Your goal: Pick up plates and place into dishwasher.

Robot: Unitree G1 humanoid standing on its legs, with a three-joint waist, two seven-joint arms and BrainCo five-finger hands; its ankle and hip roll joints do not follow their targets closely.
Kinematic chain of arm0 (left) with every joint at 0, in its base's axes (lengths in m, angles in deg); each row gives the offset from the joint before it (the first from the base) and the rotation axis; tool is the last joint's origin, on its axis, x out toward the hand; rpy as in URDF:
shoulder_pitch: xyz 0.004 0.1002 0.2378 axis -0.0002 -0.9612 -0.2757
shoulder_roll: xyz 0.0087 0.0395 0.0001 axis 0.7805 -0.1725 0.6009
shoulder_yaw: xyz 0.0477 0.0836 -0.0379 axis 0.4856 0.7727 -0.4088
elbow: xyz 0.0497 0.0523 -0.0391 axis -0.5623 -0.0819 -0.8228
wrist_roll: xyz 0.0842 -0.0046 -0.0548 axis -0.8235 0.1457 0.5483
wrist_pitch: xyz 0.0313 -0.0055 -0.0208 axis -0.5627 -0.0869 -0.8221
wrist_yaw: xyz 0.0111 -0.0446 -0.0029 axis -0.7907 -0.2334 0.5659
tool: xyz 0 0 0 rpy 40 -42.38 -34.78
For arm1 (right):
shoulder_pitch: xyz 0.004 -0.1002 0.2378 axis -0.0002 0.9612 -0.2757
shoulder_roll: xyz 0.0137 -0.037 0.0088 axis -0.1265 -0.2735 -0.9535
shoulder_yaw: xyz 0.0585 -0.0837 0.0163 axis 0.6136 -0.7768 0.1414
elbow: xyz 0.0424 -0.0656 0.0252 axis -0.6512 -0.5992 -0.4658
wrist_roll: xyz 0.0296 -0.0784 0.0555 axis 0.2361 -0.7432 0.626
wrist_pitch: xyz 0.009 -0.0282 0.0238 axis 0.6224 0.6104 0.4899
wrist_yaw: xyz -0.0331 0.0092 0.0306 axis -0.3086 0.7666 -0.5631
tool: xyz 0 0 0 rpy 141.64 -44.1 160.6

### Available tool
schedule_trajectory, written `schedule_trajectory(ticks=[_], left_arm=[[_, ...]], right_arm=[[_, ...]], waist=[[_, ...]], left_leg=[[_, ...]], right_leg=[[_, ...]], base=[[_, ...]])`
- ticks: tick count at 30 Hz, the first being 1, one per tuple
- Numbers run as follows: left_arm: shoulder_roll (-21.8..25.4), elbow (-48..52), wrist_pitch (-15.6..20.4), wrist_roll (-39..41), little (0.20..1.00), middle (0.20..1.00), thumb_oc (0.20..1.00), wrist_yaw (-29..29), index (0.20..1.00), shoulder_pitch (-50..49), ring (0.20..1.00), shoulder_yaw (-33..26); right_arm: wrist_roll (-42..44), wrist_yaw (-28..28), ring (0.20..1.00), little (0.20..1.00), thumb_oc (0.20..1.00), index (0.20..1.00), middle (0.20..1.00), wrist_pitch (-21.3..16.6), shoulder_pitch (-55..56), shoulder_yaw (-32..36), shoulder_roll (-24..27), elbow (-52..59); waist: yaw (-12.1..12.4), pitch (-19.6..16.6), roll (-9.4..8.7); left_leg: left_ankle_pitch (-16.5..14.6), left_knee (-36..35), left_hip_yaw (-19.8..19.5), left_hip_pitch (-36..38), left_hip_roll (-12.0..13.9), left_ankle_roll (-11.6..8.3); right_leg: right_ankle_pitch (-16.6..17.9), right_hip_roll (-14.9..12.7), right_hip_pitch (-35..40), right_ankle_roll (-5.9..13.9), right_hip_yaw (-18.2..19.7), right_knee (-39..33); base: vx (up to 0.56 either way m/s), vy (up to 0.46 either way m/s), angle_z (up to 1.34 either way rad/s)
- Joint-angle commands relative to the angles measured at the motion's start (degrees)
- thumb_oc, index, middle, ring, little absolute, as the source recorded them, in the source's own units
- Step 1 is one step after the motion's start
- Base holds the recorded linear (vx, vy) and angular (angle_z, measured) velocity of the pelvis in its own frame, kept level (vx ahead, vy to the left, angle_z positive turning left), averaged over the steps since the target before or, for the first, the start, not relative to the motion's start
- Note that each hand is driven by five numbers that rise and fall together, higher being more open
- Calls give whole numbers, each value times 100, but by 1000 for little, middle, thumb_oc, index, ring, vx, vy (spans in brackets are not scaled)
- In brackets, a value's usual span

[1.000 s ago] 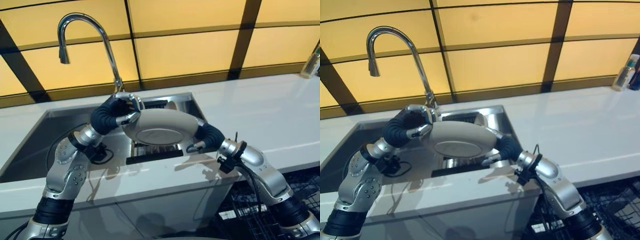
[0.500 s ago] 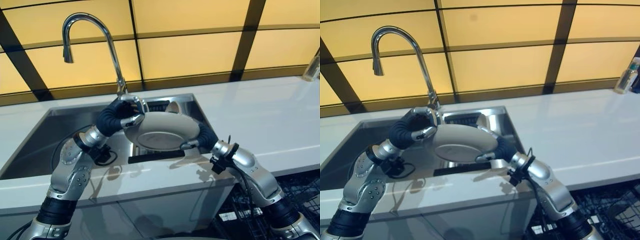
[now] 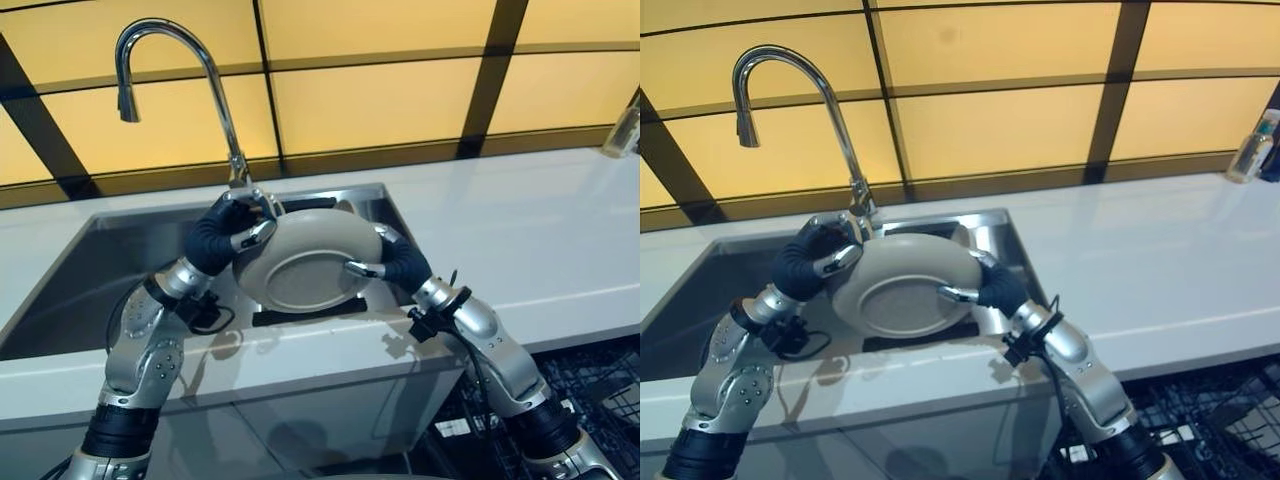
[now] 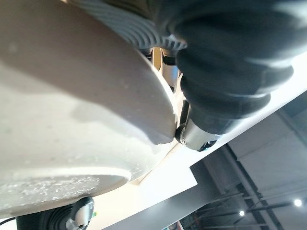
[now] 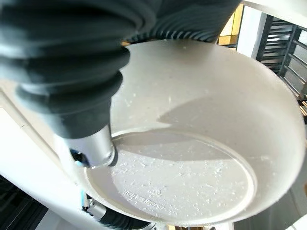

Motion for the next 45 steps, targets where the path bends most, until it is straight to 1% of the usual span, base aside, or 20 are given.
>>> schedule_trajectory(ticks=[1,5,14,18,19,20,26,30,33,36,38,40,43,45], left_arm=[[153,-87,201,221,200,200,200,-38,200,210,200,88],[92,-133,234,254,200,200,200,22,200,228,200,78],[-10,-199,296,256,200,200,200,115,200,355,200,69],[-40,-202,229,205,200,200,200,283,200,338,200,22],[-46,-215,193,195,448,448,448,379,448,324,448,8],[-63,-249,154,195,1000,1000,1000,464,1000,310,1000,3],[-213,-335,210,394,1000,1000,1000,676,1000,237,1000,-83],[-269,-340,306,451,1000,1000,1000,758,1000,175,1000,-156],[-278,-339,357,525,1000,1000,1000,826,1000,156,1000,-210],[-235,-373,420,593,1000,1000,1000,972,1000,191,1000,-244],[-224,-400,455,671,1000,1000,1000,1057,1000,216,1000,-291],[-236,-444,467,742,1000,1000,1000,1064,1000,214,1000,-364],[-190,-455,449,807,1000,1000,1000,1060,1000,132,1000,-532],[-173,-436,412,827,1000,1000,1000,1051,1000,66,1000,-652]], right_arm=[[73,-336,200,200,200,200,200,-219,-226,310,-167,129],[73,-282,200,200,200,200,200,-188,-191,405,-42,149],[42,-147,200,200,200,200,200,-113,-268,495,50,94],[18,-117,200,200,200,200,200,-73,-242,555,74,126],[-6,-121,200,200,200,200,200,-70,-244,568,83,131],[-48,-133,200,200,200,200,200,-72,-248,571,92,131],[-183,-196,200,200,200,200,200,-76,-273,701,140,82],[-469,-323,200,200,200,200,200,-163,-295,845,232,87],[-881,-501,200,200,200,200,200,-278,-409,1038,478,107],[-1029,-756,200,200,200,200,200,-289,-631,1284,784,89],[-1042,-825,200,200,200,200,200,-319,-762,1451,963,11],[-1180,-974,200,200,200,200,200,-290,-819,1617,1092,-44],[-1335,-1227,200,200,200,200,200,-315,-732,1992,1371,-99],[-1351,-1292,200,200,200,200,200,-375,-545,2287,1475,-76]], waist=[[-68,-321,-289],[-103,-345,-326],[-127,-385,-364],[-135,-389,-378],[-134,-386,-380],[-134,-385,-381],[-137,-372,-394],[-145,-363,-407],[-162,-351,-429],[-197,-352,-466],[-224,-349,-489],[-254,-341,-505],[-349,-337,-527],[-410,-339,-535]], left_leg=[[-286,165,-165,-426,-242,223],[-273,124,-182,-388,-206,182],[-234,79,-186,-349,-136,115],[-229,86,-191,-341,-110,88],[-229,93,-187,-341,-102,82],[-229,100,-182,-342,-95,78],[-226,93,-187,-327,-78,63],[-220,89,-171,-334,-65,46],[-222,86,-131,-334,-49,31],[-233,73,-90,-327,-43,19],[-241,65,-48,-321,-38,18],[-254,64,-3,-315,-30,14],[-271,53,86,-303,-24,15],[-286,39,144,-290,-24,22]], right_leg=[[-603,-396,32,418,-57,378],[-634,-323,89,366,-23,332],[-693,-234,170,291,-14,324],[-734,-214,184,268,-28,363],[-743,-213,186,262,-37,376],[-752,-212,187,256,-42,386],[-784,-191,214,225,-58,401],[-787,-179,209,216,-49,396],[-778,-167,203,205,-38,383],[-761,-155,200,206,-13,349],[-753,-144,192,203,16,335],[-747,-140,183,204,44,329],[-723,-127,159,216,112,303],[-698,-116,140,230,174,272]], base=[[0,0,0],[-27,-20,1],[-16,-9,0],[0,0,0],[0,0,0],[0,0,0],[-7,4,7],[0,0,0],[0,0,0],[0,0,0],[0,0,0],[-28,-13,-5],[-24,-35,-8],[-19,-55,-10]])
